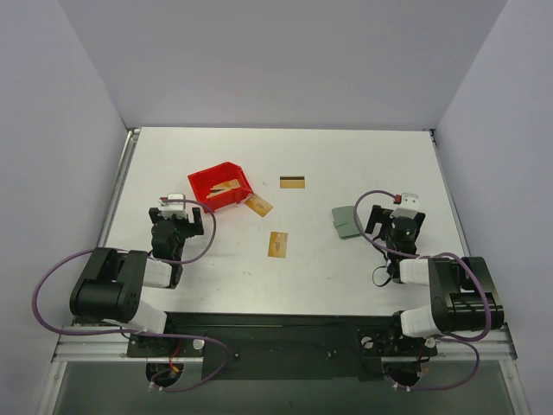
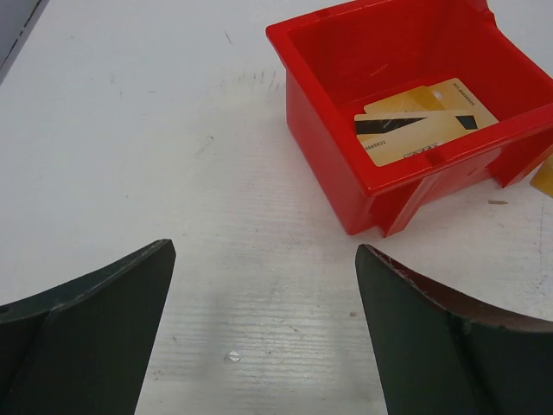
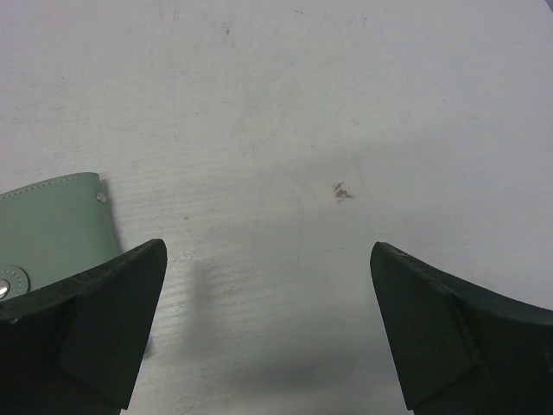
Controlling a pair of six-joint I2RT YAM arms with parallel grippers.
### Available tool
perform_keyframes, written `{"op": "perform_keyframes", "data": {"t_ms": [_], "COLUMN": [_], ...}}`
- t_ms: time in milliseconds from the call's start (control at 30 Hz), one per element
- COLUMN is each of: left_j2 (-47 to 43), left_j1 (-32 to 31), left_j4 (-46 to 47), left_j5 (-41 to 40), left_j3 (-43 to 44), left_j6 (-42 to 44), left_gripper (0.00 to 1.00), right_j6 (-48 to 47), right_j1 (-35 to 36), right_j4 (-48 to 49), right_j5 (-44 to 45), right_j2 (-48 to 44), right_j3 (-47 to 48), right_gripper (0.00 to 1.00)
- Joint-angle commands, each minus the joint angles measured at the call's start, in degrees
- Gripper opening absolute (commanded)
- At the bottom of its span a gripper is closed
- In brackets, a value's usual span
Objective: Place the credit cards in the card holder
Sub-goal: Open the card holder at the center of the board.
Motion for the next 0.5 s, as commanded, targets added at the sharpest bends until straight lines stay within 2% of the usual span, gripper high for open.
{"op": "perform_keyframes", "data": {"t_ms": [0,467], "left_j2": [-0.70,-0.70], "left_j1": [0.15,1.12], "left_j4": [1.35,1.35], "left_j5": [-0.01,1.39], "left_j3": [1.57,1.57], "left_j6": [0.07,-0.19], "left_gripper": [0.97,0.97], "right_j6": [0.05,0.05], "right_j1": [-0.12,-0.20], "right_j4": [1.03,1.03], "right_j5": [-0.42,-0.59], "right_j2": [-1.12,-1.03], "right_j3": [1.81,1.81], "right_gripper": [1.00,1.00]}}
